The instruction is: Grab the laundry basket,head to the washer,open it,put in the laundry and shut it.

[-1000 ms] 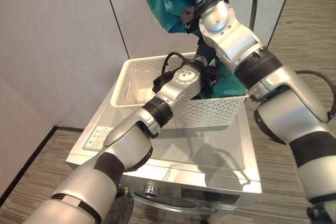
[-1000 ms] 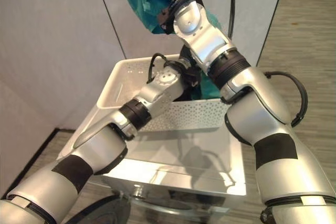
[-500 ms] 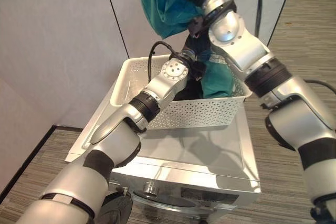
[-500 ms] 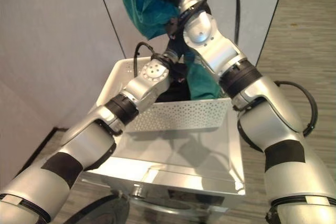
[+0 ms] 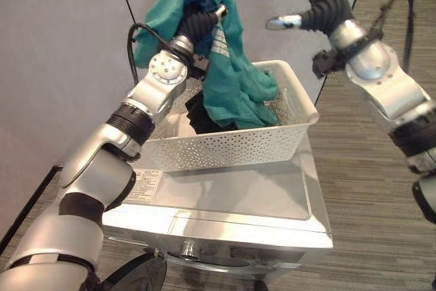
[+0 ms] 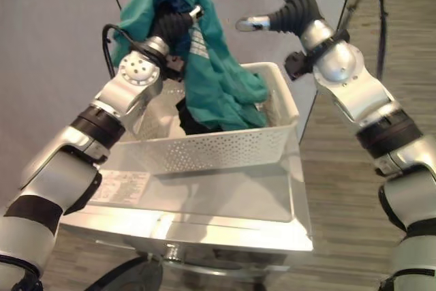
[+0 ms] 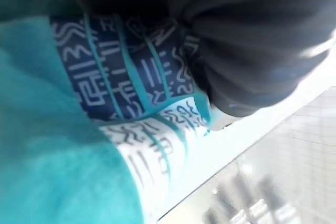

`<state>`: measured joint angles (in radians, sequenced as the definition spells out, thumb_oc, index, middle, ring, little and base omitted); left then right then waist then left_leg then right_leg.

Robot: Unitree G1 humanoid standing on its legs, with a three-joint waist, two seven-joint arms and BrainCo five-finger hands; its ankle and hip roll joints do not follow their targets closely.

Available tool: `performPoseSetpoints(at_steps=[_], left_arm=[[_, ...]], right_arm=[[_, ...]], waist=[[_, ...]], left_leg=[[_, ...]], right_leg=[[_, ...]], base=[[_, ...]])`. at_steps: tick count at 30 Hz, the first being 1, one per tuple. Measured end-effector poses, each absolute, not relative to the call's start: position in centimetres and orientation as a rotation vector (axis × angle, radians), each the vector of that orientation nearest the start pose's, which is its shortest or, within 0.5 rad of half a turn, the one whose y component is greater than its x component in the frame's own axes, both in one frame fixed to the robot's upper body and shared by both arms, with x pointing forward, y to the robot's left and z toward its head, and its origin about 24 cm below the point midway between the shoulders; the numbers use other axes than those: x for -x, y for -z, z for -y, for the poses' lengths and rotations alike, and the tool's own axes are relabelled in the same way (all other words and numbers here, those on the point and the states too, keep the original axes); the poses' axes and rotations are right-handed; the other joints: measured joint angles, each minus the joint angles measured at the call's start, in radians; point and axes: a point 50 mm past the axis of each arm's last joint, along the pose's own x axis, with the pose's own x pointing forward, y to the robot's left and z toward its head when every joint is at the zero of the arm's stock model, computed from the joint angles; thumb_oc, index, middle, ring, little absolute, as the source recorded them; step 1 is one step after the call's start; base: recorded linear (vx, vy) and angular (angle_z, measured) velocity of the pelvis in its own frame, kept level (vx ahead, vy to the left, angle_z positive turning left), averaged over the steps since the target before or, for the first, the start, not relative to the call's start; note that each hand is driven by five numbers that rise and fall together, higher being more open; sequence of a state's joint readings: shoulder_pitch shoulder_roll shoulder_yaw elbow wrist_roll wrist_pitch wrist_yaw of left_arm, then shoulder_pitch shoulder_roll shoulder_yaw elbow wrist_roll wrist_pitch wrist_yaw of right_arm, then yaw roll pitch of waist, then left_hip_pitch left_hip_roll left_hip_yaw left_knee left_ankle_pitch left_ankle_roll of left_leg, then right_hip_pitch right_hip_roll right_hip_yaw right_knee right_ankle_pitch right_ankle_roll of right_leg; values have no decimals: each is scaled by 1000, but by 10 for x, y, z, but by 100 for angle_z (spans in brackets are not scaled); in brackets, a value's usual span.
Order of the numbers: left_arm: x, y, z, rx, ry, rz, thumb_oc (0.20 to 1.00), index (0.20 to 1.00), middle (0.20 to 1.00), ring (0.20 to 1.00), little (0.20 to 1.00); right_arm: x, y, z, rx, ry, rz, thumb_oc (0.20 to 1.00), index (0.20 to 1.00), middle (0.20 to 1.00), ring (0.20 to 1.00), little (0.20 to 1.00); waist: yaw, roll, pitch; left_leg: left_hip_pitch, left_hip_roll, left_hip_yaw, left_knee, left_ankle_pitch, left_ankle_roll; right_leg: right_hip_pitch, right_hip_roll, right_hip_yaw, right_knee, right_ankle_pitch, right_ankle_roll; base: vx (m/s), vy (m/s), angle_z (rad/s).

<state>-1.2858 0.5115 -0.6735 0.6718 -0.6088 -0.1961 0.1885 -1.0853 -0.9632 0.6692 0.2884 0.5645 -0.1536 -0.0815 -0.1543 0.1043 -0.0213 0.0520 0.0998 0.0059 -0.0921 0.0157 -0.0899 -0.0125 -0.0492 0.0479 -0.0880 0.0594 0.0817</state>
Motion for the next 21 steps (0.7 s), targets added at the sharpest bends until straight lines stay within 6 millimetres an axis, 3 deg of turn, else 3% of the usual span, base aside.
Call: performPoseSetpoints(at_steps=[4,13,18,21], left_arm=[[-391,-301,-98,-274,243,605,200,200,200,200,200],[-387,-306,-88,-261,277,636,200,200,200,200,200],[-382,-328,-119,-289,199,705,200,200,200,200,200],[-375,-351,-138,-291,130,771,200,200,200,200,200]], right_arm=[[-352,-284,195,628,-250,528,1000,1000,1000,1000,1000],[-358,-279,207,639,-227,476,1000,1000,1000,1000,1000],[-349,-267,220,552,-192,479,1000,1000,1000,1000,1000],[-341,-247,242,514,-131,432,1000,1000,1000,1000,1000]], waist=[[-2,1,6],[-6,5,29],[-6,6,30],[2,8,31]], left_leg=[[-1,0,-2,0,0,0],[-3,-1,-19,0,0,0],[-3,0,-10,0,0,0],[-4,-1,-10,0,0,0]], right_leg=[[-1,0,-2,-5,0,0],[1,-1,-9,-8,0,0],[-2,0,-4,-3,-1,0],[-3,-1,-4,0,-1,0]], base=[[0,0,0],[-3,-2,2],[12,-1,-4],[20,-4,2]])
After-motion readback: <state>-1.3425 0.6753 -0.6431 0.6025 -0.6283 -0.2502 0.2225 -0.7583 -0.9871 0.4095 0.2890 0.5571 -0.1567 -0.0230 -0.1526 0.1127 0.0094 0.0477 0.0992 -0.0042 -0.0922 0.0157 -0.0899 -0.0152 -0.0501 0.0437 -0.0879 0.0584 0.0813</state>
